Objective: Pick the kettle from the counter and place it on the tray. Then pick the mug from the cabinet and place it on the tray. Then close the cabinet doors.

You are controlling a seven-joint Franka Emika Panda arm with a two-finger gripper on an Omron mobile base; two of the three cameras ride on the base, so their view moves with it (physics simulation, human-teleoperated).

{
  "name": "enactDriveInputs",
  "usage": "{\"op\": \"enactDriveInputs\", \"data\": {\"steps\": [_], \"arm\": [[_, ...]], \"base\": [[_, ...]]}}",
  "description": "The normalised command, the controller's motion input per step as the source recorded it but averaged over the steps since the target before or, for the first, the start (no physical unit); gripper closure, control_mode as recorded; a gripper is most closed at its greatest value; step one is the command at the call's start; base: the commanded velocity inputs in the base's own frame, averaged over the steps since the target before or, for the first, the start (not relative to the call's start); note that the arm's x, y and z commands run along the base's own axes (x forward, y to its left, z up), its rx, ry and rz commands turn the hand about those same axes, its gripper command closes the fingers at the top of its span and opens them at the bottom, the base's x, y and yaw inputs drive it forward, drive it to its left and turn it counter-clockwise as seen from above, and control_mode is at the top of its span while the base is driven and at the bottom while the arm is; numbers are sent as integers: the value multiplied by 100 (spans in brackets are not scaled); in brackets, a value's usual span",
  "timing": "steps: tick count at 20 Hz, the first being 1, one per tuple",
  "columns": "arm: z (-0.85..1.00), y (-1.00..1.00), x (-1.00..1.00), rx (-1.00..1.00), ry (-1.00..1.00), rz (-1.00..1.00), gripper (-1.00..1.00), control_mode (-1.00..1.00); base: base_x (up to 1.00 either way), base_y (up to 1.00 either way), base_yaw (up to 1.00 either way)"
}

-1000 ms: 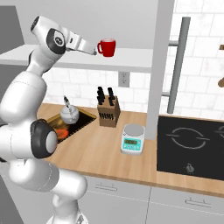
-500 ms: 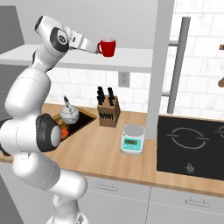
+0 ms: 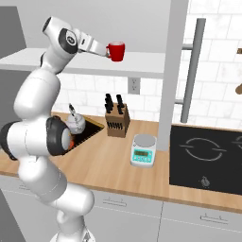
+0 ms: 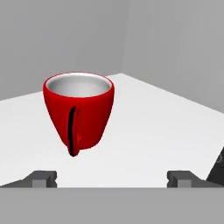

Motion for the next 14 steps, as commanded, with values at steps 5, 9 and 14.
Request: {"op": "enactDriveInputs", "data": {"steps": [5,9,14], "arm": [[0,0,33,-1,4,-4,-100,-100],[0,0,27,-2,0,-5,-100,-100],[0,0,26,-2,1,-6,-100,-100]], "base": [[0,0,0],[0,0,0],[0,0,0]]}}
